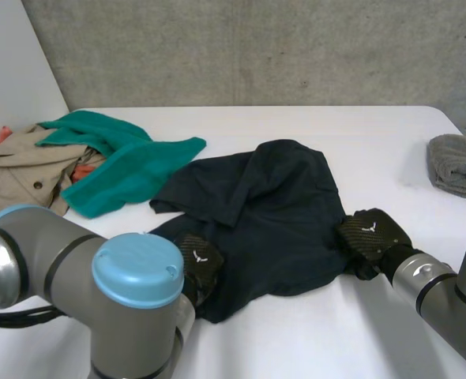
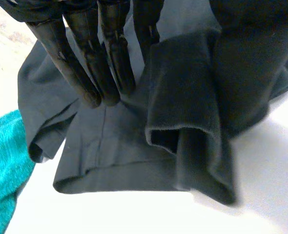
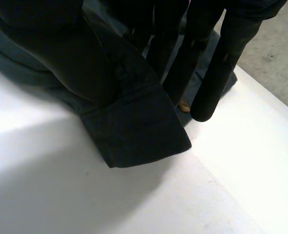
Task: Fold the laundry.
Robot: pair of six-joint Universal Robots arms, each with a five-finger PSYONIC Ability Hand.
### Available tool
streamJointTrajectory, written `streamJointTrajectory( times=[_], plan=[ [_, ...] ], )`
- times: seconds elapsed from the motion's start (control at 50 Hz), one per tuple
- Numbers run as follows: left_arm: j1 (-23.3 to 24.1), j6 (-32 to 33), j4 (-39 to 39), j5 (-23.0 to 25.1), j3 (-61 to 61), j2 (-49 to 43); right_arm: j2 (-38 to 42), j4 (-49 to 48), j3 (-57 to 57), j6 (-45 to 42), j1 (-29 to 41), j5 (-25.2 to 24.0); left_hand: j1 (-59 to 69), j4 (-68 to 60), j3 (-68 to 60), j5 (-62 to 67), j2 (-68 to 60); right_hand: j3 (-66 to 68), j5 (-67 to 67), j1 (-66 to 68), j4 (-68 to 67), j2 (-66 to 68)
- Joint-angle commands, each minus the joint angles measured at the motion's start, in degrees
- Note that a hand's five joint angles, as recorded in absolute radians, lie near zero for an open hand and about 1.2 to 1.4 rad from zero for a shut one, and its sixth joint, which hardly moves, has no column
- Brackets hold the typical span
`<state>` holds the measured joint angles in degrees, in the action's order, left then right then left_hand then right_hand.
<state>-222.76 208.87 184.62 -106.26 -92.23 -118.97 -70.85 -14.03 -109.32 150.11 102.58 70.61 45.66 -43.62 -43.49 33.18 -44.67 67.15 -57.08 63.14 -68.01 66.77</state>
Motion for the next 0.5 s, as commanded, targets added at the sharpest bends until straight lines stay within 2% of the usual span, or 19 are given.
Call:
streamJointTrajectory(
  times=[0.02,0.06,0.18,0.3,0.36,0.38,0.5],
  plan=[
    [-0.83,6.54,2.06,0.0,1.44,0.91,-3.84,4.52,1.65,1.68,0.08,0.94,34.34,-36.38,-36.51,36.82,-35.33,12.85,-12.92,16.86,-11.99,13.23],
    [-0.83,7.43,1.36,0.18,1.0,3.38,-6.13,6.81,2.27,1.77,-0.09,0.94,34.34,-36.38,-36.51,36.82,-35.33,12.85,-12.92,16.86,-11.99,13.23],
    [-1.71,7.52,-5.66,1.93,1.96,21.56,-16.5,18.67,10.87,1.94,-0.36,1.02,34.34,-36.38,-36.51,36.82,-35.33,12.85,-12.92,16.86,-11.99,13.23],
    [-6.71,4.36,-14.7,6.32,11.25,35.8,-22.22,29.47,25.7,5.1,-0.88,1.11,34.34,-36.38,-36.51,36.82,-35.33,12.85,-12.92,16.86,-11.99,13.23],
    [-9.87,2.87,-19.19,7.91,14.87,35.83,-20.56,33.44,30.38,6.6,-1.76,0.85,34.34,-36.38,-36.51,36.82,-35.33,12.85,-12.92,16.86,-11.99,13.23],
    [-11.71,1.73,-21.73,8.96,17.23,34.26,-18.29,36.15,33.27,6.78,-1.94,0.85,34.34,-36.38,-36.51,36.82,-35.33,12.85,-12.92,16.86,-11.99,13.23],
    [-14.98,-4.25,-29.66,13.71,24.28,22.92,-7.65,44.52,42.51,1.6,0.69,1.37,34.34,-36.38,-36.51,36.82,-35.33,12.85,-12.92,16.86,-11.99,13.23]
  ],
)
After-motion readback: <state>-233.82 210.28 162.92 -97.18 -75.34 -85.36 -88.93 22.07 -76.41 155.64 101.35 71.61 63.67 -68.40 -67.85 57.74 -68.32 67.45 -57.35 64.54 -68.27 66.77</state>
